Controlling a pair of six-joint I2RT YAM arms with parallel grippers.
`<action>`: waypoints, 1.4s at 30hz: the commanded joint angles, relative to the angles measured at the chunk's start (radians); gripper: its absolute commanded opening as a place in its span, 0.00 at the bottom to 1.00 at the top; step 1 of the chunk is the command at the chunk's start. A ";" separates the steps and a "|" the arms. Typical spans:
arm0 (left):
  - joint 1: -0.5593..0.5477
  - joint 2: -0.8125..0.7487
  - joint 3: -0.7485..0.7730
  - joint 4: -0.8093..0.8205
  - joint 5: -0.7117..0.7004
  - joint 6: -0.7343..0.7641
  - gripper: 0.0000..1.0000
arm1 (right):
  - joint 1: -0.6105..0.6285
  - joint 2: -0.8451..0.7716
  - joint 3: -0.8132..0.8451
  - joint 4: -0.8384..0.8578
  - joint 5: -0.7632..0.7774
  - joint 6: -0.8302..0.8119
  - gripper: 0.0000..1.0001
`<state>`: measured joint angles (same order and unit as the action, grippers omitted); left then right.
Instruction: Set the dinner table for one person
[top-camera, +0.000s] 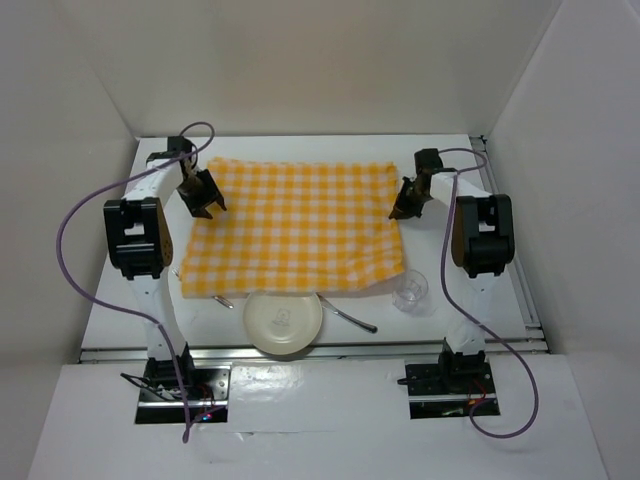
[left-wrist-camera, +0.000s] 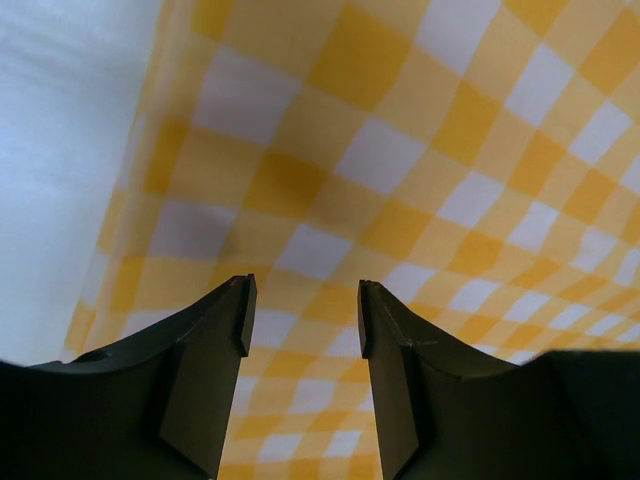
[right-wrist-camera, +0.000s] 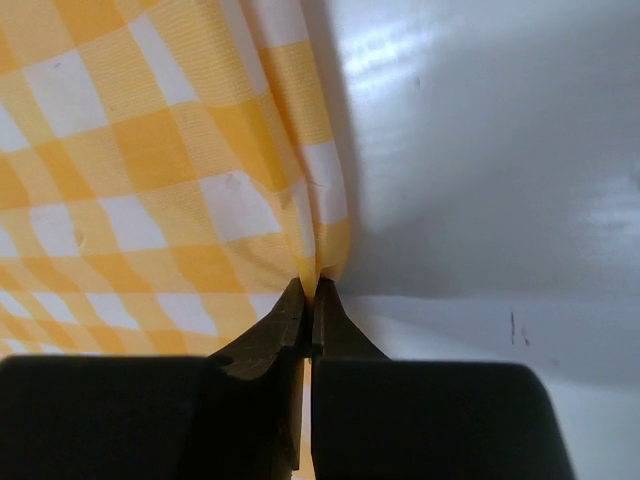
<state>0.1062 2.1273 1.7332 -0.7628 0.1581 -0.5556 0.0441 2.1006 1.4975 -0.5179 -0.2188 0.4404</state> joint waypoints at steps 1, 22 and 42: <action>-0.014 0.080 0.112 -0.046 -0.003 0.000 0.62 | -0.027 0.051 0.092 0.056 -0.002 0.067 0.00; -0.033 -0.081 0.002 -0.029 -0.014 0.086 0.64 | -0.073 0.204 0.205 0.149 0.128 0.205 0.00; -0.060 0.043 -0.069 0.054 -0.117 0.019 0.07 | -0.073 0.108 0.036 0.200 0.073 0.205 0.00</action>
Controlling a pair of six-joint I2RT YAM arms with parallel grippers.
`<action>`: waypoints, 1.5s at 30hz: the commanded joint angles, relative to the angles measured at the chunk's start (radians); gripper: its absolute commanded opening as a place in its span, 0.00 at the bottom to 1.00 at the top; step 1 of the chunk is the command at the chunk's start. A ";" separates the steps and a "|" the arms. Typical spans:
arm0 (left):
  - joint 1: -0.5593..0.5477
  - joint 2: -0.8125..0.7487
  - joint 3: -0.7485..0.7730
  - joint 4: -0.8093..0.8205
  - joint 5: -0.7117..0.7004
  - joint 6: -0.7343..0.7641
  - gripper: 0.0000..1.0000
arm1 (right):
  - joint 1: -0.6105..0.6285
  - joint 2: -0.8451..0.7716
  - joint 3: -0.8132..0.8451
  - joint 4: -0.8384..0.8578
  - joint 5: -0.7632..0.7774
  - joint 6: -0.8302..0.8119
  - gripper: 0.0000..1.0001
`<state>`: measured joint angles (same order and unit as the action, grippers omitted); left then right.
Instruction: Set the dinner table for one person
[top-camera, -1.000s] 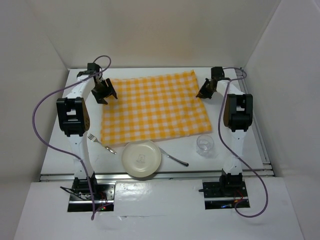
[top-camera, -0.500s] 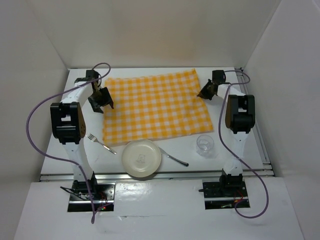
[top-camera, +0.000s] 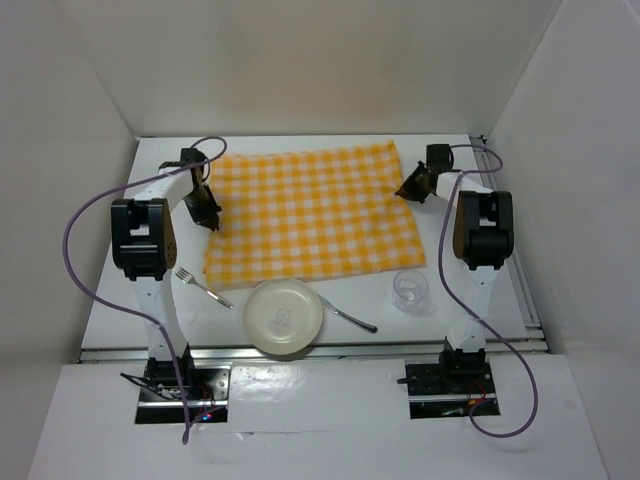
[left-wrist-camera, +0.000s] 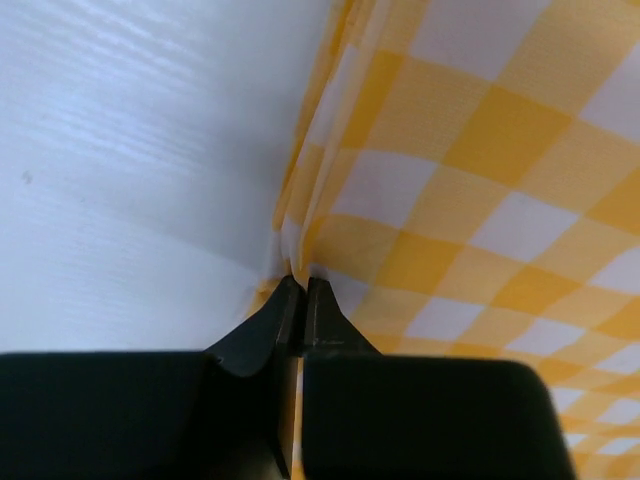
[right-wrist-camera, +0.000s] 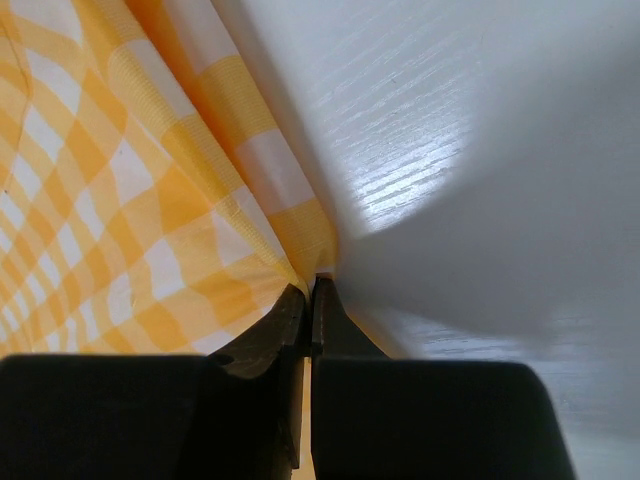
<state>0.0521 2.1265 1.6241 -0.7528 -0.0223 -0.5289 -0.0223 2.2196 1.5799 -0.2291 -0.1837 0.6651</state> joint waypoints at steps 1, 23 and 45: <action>-0.006 0.067 0.068 0.023 0.076 -0.008 0.00 | -0.007 -0.011 -0.057 -0.088 0.038 -0.019 0.00; -0.006 0.084 0.371 -0.135 -0.024 0.003 0.93 | -0.038 -0.107 0.011 -0.197 0.082 -0.110 1.00; -0.050 -0.767 -0.157 -0.065 0.093 0.004 0.83 | -0.011 -1.248 -0.647 -0.648 0.104 -0.035 0.82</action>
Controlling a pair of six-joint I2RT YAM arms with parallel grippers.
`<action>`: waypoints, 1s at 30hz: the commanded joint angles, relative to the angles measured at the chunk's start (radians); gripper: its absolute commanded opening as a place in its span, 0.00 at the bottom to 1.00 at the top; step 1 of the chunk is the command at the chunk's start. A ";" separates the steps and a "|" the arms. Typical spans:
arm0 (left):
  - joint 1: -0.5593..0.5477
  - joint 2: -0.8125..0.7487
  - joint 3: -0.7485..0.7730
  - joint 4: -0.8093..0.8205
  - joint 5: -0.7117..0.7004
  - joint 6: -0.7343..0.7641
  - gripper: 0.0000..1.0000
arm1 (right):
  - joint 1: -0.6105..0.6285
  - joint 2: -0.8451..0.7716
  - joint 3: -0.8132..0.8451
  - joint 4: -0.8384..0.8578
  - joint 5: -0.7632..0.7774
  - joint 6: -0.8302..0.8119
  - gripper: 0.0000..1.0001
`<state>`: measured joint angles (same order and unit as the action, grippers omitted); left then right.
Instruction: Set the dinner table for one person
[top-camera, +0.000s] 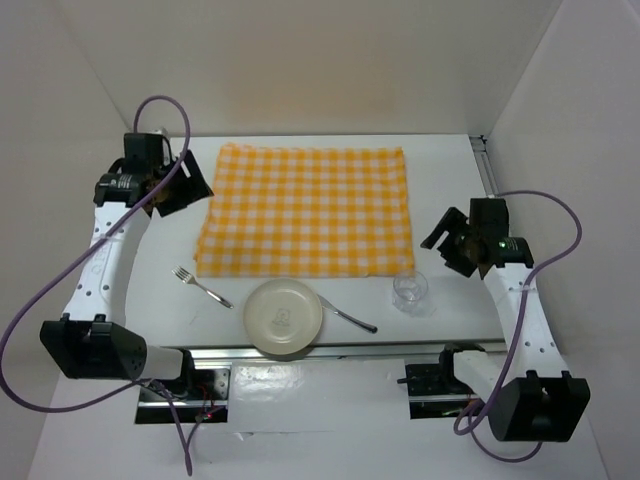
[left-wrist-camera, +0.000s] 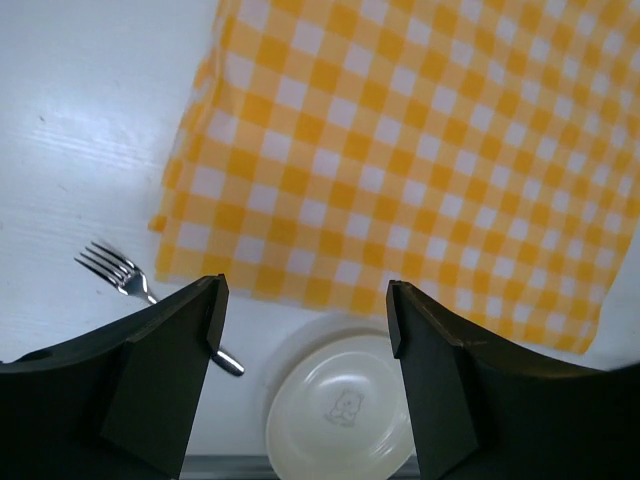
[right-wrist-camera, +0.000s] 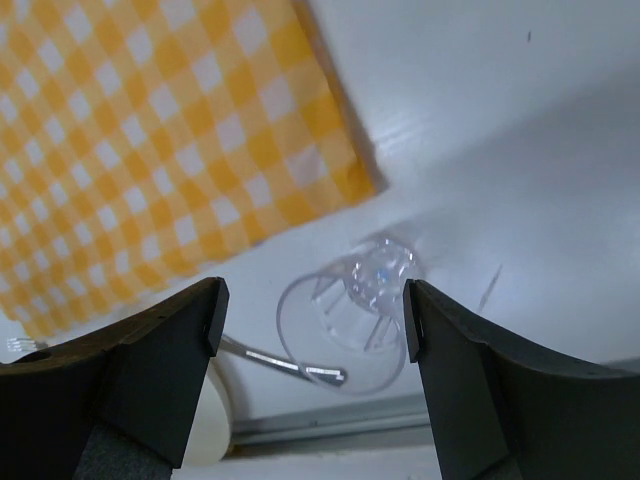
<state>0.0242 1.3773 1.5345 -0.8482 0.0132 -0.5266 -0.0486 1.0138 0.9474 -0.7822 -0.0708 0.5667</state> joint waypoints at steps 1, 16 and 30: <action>-0.033 -0.044 -0.103 0.044 0.057 0.002 0.82 | 0.024 -0.052 -0.004 -0.109 -0.047 0.109 0.82; -0.181 -0.067 -0.191 0.044 0.018 -0.029 0.82 | 0.024 -0.072 -0.229 -0.135 -0.043 0.277 0.58; -0.181 -0.049 -0.191 0.066 0.034 -0.049 0.82 | 0.044 -0.156 -0.277 -0.084 0.032 0.381 0.03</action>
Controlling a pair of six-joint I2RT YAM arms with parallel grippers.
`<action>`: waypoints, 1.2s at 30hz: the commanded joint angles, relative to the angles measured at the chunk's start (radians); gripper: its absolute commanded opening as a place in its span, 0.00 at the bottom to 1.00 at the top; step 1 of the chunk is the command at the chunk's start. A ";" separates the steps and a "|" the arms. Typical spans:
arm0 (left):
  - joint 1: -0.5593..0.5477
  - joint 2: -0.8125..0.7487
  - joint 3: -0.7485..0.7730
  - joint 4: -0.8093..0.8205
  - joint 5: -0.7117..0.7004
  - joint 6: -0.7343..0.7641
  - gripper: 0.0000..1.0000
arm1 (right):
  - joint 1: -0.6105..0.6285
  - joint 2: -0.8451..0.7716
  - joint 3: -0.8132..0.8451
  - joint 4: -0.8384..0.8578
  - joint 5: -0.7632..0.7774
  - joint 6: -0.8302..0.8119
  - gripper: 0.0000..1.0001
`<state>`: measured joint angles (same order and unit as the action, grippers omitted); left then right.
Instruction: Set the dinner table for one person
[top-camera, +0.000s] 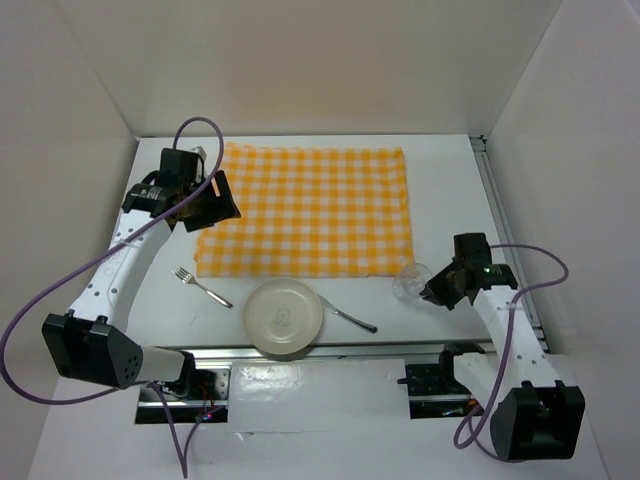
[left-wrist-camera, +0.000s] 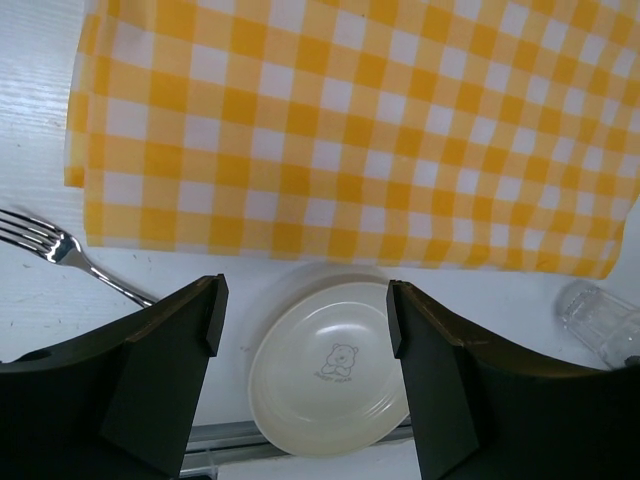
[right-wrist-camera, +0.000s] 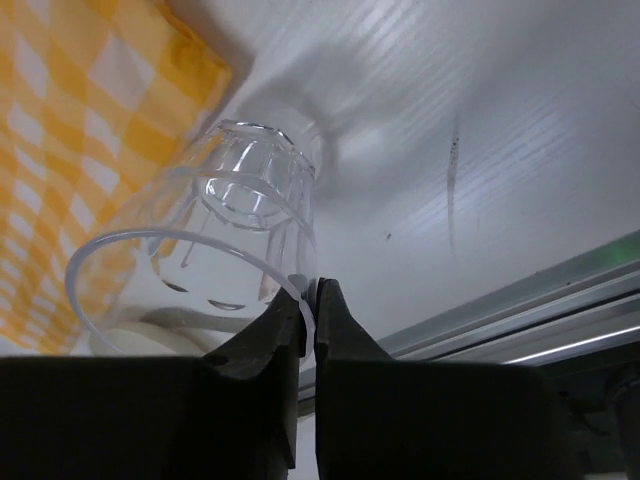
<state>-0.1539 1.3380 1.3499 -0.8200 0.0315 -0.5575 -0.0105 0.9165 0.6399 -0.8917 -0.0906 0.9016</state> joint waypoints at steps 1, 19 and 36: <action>-0.012 -0.010 -0.006 0.038 0.016 -0.018 0.83 | 0.006 -0.071 0.041 0.025 0.063 0.046 0.00; -0.022 -0.011 -0.035 -0.028 -0.068 -0.056 0.83 | 0.092 0.789 1.016 0.209 0.069 -0.362 0.00; -0.078 -0.201 -0.239 -0.039 -0.056 -0.056 0.83 | 0.115 1.424 1.604 0.083 0.166 -0.380 0.00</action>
<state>-0.2260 1.1587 1.1168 -0.8486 -0.0273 -0.6090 0.1070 2.3299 2.1792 -0.7788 0.0513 0.5289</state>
